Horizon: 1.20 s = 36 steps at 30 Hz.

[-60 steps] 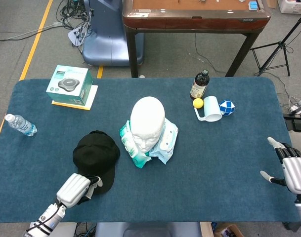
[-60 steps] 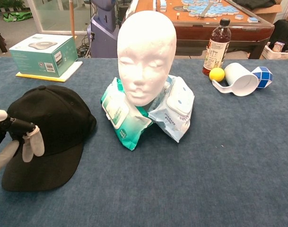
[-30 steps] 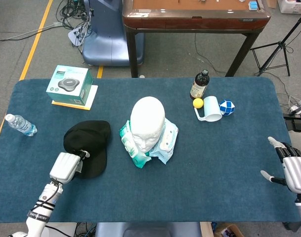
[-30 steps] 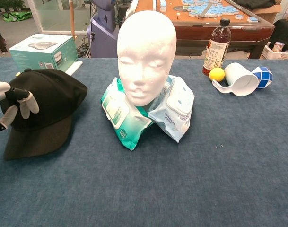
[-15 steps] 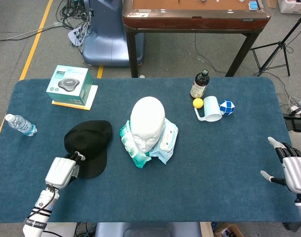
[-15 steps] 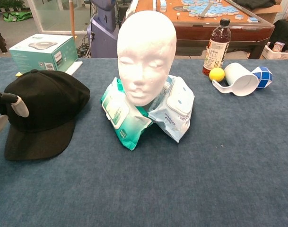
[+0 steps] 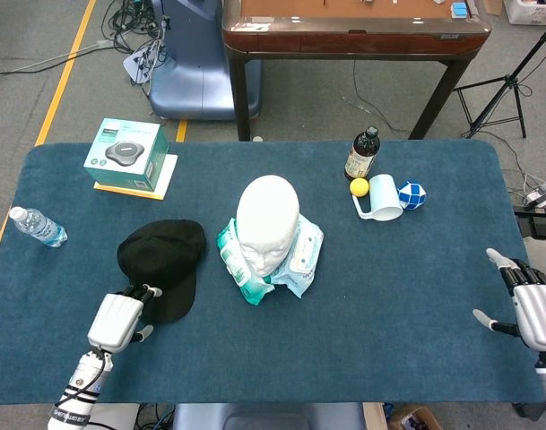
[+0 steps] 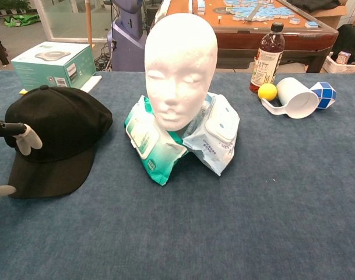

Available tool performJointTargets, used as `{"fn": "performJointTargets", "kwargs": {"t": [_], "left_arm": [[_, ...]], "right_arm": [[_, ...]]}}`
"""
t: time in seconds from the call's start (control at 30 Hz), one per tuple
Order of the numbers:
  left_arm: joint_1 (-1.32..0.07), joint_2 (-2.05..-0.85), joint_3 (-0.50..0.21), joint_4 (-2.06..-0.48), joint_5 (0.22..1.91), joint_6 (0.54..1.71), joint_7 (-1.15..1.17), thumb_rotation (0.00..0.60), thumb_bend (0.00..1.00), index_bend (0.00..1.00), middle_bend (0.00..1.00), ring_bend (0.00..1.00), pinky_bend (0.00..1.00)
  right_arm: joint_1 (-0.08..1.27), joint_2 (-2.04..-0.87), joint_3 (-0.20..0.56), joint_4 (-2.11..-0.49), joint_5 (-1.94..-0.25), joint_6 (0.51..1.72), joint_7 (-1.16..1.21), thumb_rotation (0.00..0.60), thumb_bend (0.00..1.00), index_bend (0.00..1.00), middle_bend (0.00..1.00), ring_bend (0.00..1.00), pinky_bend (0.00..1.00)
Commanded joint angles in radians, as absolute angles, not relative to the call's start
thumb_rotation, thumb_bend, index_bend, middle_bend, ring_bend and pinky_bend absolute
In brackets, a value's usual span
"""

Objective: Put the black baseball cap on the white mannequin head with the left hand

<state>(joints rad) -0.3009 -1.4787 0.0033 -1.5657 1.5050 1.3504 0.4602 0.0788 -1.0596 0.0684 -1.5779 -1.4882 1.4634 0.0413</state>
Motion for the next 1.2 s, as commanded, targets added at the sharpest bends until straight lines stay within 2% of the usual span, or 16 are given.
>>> {"fn": "performJointTargets", "kwargs": {"t": [0.03, 0.5, 1.2], "left_arm": [[-0.3, -1.5, 0.003, -1.539, 1.508, 1.348, 0.451, 0.6, 0.08, 0.31, 0.4, 0.33, 0.63], [-0.301, -1.562, 0.003, -1.458, 1.509, 1.331, 0.418, 0.6, 0.05, 0.31, 0.48, 0.33, 0.59], [-0.299, -1.649, 0.001, -1.33, 1.53, 1.339, 0.34, 0.6, 0.05, 0.32, 0.53, 0.36, 0.59]], "right_arm": [[0.078, -1.058, 0.068, -1.577, -1.489, 1.465, 0.044, 0.6, 0.0, 0.08, 0.23, 0.18, 0.26], [0.074, -1.055, 0.068, -1.574, -1.492, 1.471, 0.056, 0.6, 0.0, 0.08, 0.24, 0.18, 0.26], [0.077, -1.052, 0.071, -1.573, -1.484, 1.462, 0.062, 0.6, 0.0, 0.08, 0.24, 0.18, 0.26]]}}
